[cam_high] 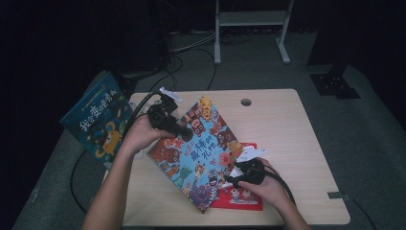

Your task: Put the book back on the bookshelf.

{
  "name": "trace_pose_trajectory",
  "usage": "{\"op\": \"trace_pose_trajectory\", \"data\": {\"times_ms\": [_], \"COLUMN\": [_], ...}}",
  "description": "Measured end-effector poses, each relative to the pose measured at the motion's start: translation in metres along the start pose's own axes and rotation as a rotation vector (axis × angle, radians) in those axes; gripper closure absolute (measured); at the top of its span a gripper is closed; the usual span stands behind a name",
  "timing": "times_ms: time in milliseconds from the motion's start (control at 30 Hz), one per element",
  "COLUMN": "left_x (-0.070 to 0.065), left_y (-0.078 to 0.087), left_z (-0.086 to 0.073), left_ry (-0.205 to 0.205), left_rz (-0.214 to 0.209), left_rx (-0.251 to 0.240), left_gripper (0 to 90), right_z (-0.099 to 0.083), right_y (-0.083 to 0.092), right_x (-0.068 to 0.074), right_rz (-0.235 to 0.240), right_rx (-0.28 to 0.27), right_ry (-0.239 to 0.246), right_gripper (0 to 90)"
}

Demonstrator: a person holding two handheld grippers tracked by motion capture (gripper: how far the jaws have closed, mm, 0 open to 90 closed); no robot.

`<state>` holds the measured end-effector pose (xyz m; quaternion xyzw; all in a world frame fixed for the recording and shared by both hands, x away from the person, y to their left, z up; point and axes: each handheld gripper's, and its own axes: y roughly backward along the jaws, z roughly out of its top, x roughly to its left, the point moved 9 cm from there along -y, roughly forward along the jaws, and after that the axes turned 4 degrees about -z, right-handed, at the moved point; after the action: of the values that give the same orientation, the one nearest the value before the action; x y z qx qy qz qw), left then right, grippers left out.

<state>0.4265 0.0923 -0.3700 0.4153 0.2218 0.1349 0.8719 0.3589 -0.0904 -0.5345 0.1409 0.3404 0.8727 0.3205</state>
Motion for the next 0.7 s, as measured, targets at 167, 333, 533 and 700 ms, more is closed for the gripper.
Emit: {"op": "trace_pose_trajectory", "data": {"times_ms": [167, 333, 533, 700], "left_x": [0.001, -0.003, -0.011, -0.015], "left_y": [0.004, 0.007, 0.017, 0.028], "left_z": [0.005, 0.011, 0.022, 0.026], "left_ry": [0.028, 0.032, 0.018, 0.005], "left_rz": [-0.015, -0.029, -0.056, -0.038], "left_rx": [0.019, 0.041, 0.064, 0.085], "left_gripper": [60.2, 63.4, 71.4, 78.0], "right_z": [0.004, 0.005, 0.005, -0.002], "right_y": [-0.004, -0.005, 0.006, 0.023], "right_x": [0.003, 0.001, -0.023, -0.057], "right_rz": [-0.011, -0.031, -0.096, -0.160], "right_rx": [-0.012, -0.018, -0.062, -0.099], "right_ry": [0.004, 0.046, 0.030, -0.064], "right_gripper": [29.2, 33.8, 35.6, 35.1]}}
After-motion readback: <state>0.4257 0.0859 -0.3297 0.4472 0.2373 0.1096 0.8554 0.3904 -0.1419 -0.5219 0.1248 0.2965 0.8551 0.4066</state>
